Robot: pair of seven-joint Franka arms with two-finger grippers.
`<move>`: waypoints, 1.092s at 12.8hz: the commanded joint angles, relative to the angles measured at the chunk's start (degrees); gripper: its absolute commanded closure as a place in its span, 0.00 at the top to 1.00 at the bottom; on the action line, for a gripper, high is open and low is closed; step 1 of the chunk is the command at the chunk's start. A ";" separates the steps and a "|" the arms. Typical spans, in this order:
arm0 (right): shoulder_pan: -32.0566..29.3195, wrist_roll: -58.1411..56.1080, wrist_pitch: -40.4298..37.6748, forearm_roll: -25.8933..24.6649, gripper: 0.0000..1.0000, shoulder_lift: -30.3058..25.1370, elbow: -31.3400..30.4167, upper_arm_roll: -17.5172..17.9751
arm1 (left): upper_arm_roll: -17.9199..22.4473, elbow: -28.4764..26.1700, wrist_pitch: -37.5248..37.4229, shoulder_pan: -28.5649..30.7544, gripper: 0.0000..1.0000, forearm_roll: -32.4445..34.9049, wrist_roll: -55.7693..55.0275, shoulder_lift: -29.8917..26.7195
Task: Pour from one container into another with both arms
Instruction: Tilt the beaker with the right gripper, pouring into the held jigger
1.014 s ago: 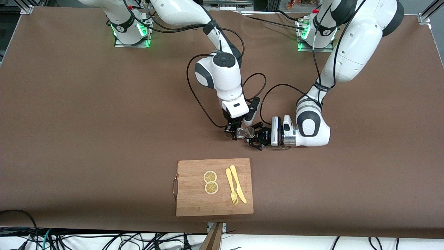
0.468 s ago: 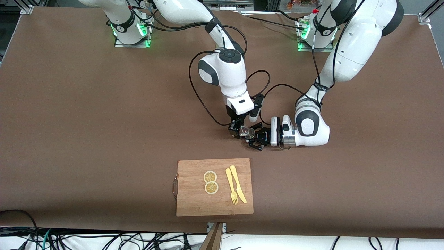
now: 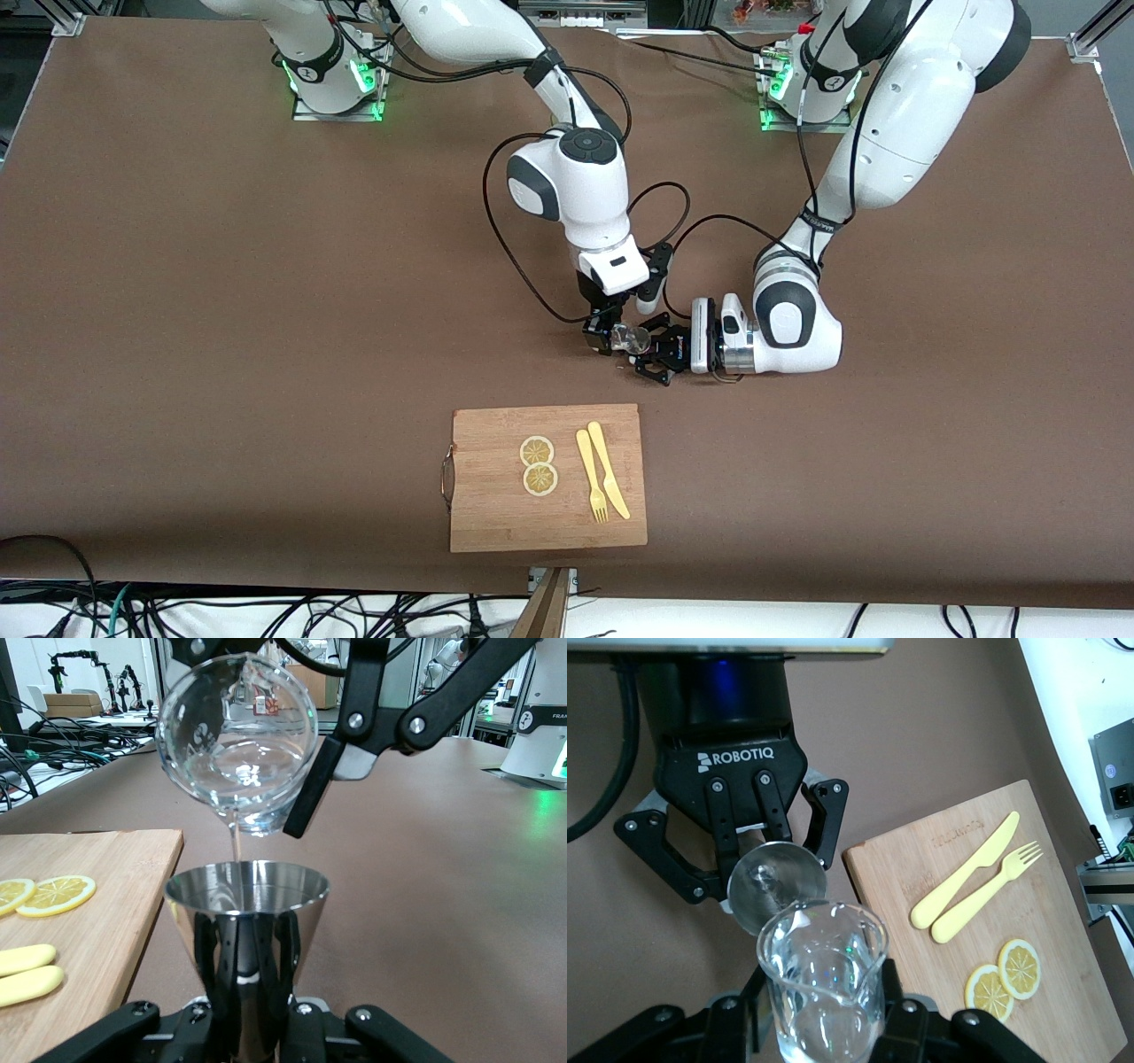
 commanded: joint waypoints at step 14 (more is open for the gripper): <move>-11.18 3.44 -0.55 8.85 0.31 -4.93 1.01 10.29 | -0.28 -1.48 -1.14 1.11 0.00 -2.79 0.63 -1.94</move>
